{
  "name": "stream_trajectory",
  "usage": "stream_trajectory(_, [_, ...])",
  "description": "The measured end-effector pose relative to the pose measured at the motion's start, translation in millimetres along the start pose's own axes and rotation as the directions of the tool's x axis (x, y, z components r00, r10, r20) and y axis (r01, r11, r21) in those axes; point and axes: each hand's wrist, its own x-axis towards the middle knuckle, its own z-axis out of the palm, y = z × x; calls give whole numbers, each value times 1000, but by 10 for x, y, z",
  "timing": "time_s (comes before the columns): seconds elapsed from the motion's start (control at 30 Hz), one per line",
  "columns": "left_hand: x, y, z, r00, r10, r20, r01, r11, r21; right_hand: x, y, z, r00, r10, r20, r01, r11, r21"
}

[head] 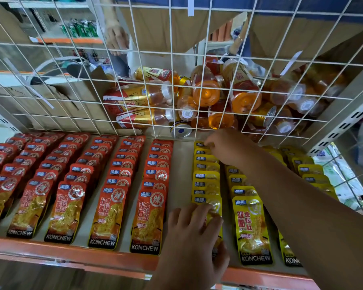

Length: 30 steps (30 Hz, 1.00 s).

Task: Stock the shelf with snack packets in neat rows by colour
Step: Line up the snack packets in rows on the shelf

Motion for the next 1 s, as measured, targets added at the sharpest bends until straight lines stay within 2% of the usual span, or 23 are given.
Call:
stream_trajectory(0.53, [-8,1,-1,1000,-2,13,2,1000,-2,-20,18,53,1000,-24,3,24,1000,2])
stream_trajectory(0.77, [-10,-2,-6,1000,6,9,-5,1000,-5,-126,56,-29,995,-16,-95,23,997,70])
stream_trajectory(1.0, [-4,7,-20,1000,12,-1,-12,1000,4,-297,-45,-20,983,-118,-138,123,992,24])
